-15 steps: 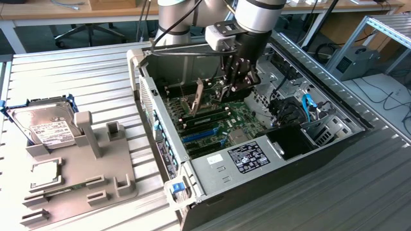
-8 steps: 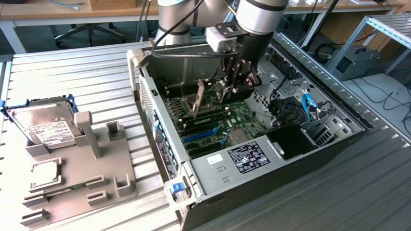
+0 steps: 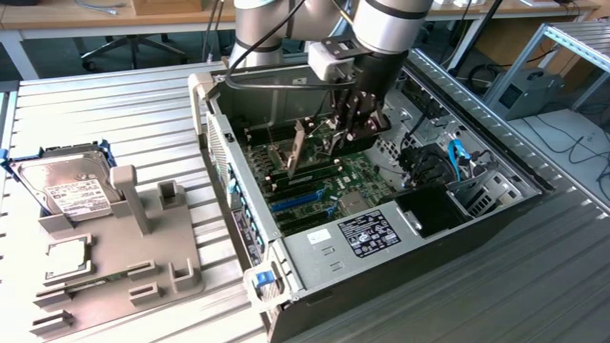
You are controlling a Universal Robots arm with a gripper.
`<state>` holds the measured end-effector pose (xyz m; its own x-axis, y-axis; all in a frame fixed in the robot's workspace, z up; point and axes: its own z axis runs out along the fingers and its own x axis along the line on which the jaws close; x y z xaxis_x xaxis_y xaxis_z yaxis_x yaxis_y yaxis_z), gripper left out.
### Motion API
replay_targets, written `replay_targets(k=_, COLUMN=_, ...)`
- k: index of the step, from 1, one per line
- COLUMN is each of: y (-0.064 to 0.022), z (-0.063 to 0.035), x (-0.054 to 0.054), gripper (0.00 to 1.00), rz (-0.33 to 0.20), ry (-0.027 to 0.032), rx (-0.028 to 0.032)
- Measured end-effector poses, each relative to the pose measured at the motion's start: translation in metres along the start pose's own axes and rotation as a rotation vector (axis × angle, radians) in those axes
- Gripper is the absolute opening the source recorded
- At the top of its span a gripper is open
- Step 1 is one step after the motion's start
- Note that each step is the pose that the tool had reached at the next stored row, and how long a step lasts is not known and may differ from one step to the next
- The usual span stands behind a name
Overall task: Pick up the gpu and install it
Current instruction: 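Insert the gpu into the slot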
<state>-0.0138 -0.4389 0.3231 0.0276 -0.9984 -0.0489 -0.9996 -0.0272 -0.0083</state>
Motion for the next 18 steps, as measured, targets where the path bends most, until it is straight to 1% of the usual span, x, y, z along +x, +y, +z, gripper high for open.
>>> replay_targets(k=18, y=0.0003, z=0.0002, x=0.0092, gripper=0.26, rz=0.000, ry=-0.0001, rx=0.0000)
